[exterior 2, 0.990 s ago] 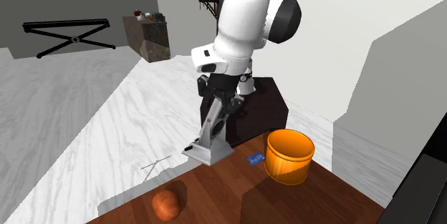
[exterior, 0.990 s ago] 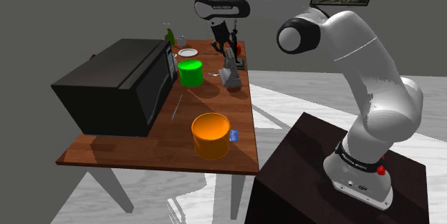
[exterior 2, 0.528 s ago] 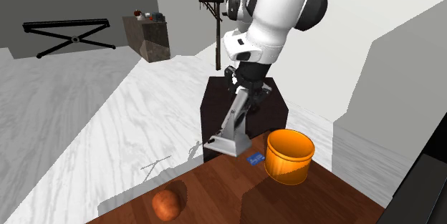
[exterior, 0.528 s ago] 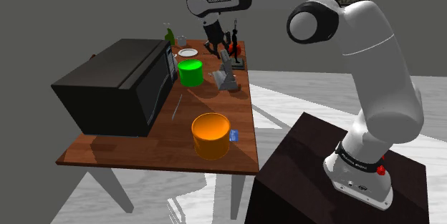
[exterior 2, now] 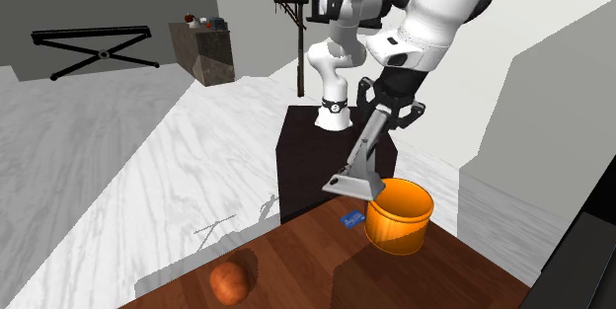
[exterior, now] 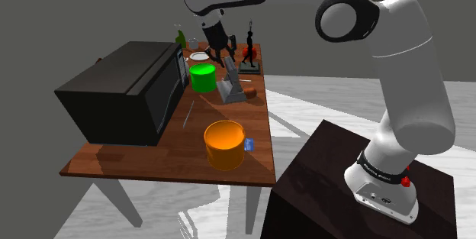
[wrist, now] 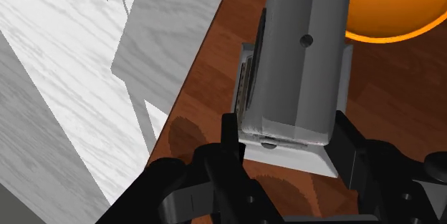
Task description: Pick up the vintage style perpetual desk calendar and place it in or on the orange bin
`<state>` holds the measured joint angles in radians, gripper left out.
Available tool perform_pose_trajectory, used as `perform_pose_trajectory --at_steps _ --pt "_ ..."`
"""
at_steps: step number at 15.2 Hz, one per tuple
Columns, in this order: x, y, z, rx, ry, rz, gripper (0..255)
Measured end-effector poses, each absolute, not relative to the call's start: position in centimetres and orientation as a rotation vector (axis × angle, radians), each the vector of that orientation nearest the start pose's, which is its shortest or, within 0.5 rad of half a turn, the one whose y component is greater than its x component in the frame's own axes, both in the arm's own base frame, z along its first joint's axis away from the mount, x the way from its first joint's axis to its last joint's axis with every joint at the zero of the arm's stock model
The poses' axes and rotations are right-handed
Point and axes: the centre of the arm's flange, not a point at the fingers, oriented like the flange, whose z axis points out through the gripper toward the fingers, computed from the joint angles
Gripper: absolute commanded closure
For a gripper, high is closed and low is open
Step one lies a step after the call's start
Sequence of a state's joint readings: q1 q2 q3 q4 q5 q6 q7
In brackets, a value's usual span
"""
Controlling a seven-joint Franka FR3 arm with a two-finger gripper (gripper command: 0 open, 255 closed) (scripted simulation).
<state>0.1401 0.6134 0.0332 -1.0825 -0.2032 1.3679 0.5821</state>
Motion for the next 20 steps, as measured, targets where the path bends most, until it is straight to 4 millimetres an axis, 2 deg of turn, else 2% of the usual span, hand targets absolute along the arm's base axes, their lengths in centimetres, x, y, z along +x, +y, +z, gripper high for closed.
perform_pose_trajectory --at_steps 7,10,12,20 --pt "66.0 17.5 47.5 -3.334 0.711 0.407 255" --pt "64.8 21.0 47.6 -3.334 0.710 0.407 255" --pt "64.6 21.6 47.1 -3.334 0.711 0.408 255" --pt "64.6 21.8 42.8 -3.335 0.713 0.409 255"
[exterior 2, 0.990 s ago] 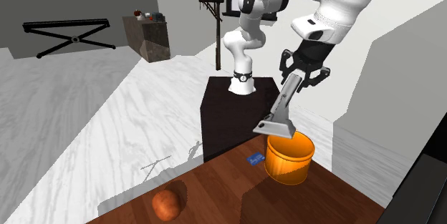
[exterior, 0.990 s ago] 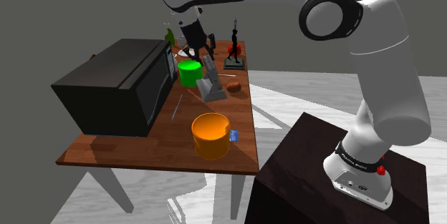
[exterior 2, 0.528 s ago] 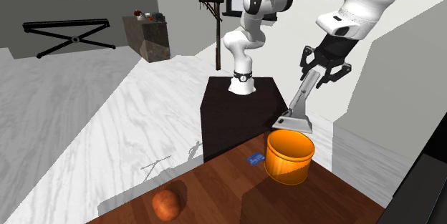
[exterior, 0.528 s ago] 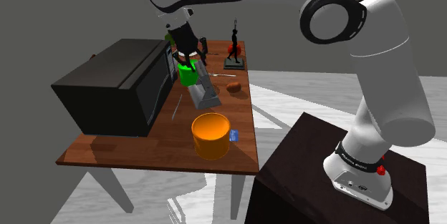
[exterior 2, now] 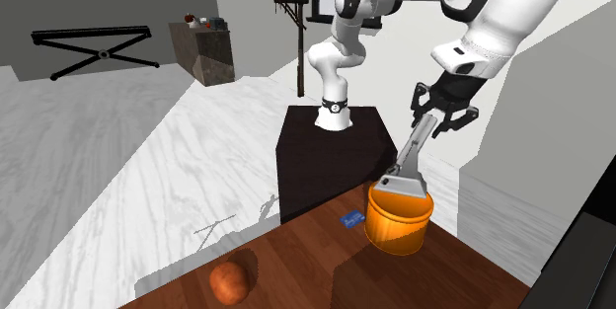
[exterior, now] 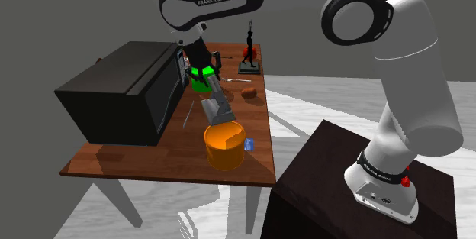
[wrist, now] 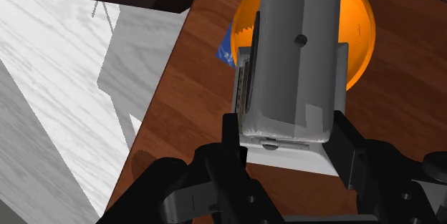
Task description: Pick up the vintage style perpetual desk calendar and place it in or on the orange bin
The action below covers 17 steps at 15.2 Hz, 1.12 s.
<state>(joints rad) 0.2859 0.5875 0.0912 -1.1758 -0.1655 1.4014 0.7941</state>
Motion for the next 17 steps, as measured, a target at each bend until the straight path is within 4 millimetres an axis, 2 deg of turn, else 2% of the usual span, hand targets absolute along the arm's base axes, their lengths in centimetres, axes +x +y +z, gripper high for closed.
perform_pose_trajectory --at_steps 11,17 --pt "64.5 21.9 37.1 -3.335 0.713 0.409 255" --pt "64.6 22.0 35.0 -3.330 0.711 0.387 255"
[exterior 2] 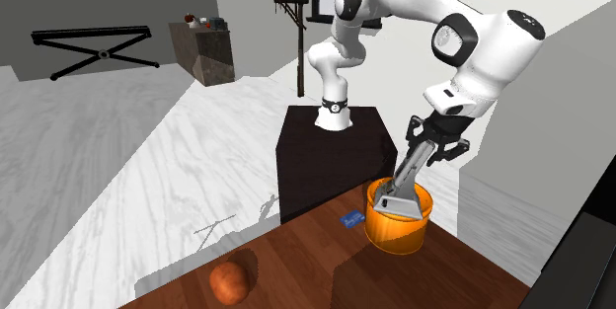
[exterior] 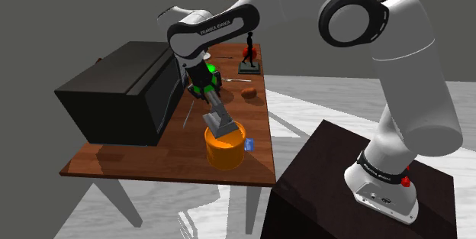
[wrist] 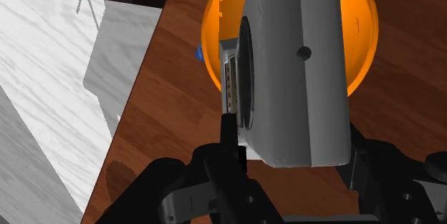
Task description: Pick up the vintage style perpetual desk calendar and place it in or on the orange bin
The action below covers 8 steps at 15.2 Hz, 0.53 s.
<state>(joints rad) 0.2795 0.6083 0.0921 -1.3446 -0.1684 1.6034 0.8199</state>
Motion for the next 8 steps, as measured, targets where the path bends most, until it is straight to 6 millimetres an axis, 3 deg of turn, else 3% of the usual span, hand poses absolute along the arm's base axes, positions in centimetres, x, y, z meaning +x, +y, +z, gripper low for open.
perform_pose_trajectory --at_steps 5,6,8 --pt "64.63 22.00 34.89 -3.330 0.710 0.384 255" --pt "64.61 21.94 34.91 -3.330 0.710 0.384 0" --pt "64.50 21.80 34.40 -3.333 0.712 0.400 0"
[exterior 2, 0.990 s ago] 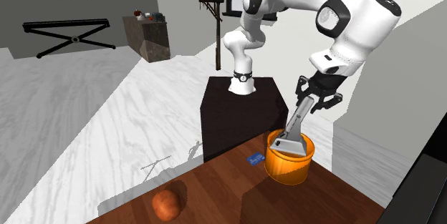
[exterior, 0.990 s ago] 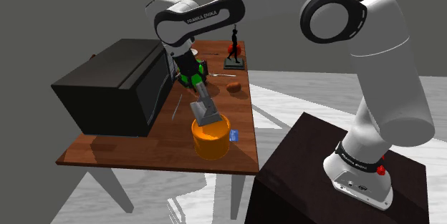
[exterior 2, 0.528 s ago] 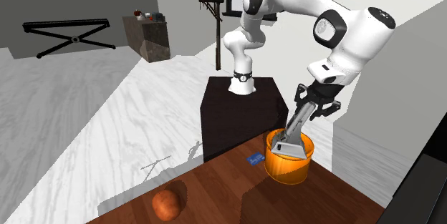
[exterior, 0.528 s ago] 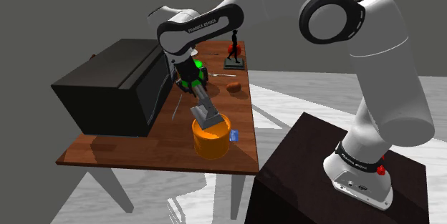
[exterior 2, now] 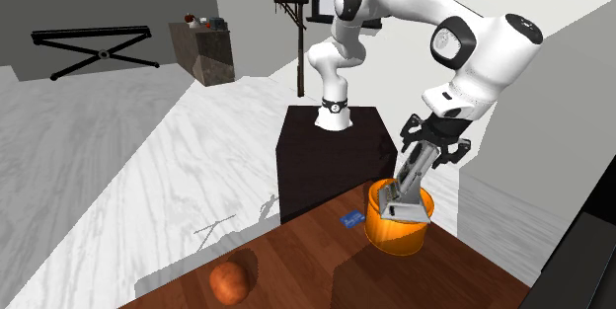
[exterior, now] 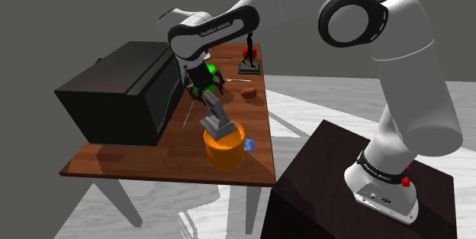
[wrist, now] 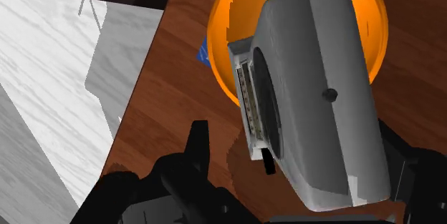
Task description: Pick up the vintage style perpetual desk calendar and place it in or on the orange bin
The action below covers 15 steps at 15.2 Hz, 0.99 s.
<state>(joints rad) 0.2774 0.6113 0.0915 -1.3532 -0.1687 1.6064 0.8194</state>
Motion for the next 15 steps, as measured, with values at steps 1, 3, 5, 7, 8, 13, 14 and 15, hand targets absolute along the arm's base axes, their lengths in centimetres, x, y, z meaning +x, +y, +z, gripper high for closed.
perform_pose_trajectory --at_steps 1,3,5,7,8,13,14,15 --pt "64.5 21.8 34.3 -3.333 0.713 0.403 0" --pt "64.4 21.8 34.3 -3.334 0.713 0.405 0" --pt "64.7 22.0 34.8 -3.334 0.713 0.405 0" --pt "65.4 22.4 36.6 -3.334 0.712 0.404 0" --pt "65.6 22.6 37.7 -3.334 0.712 0.404 0" --pt "66.0 23.0 38.8 -3.334 0.713 0.405 0" --pt "66.0 23.0 38.8 -3.334 0.713 0.405 0" --pt "66.0 23.0 38.8 -3.334 0.713 0.405 0"
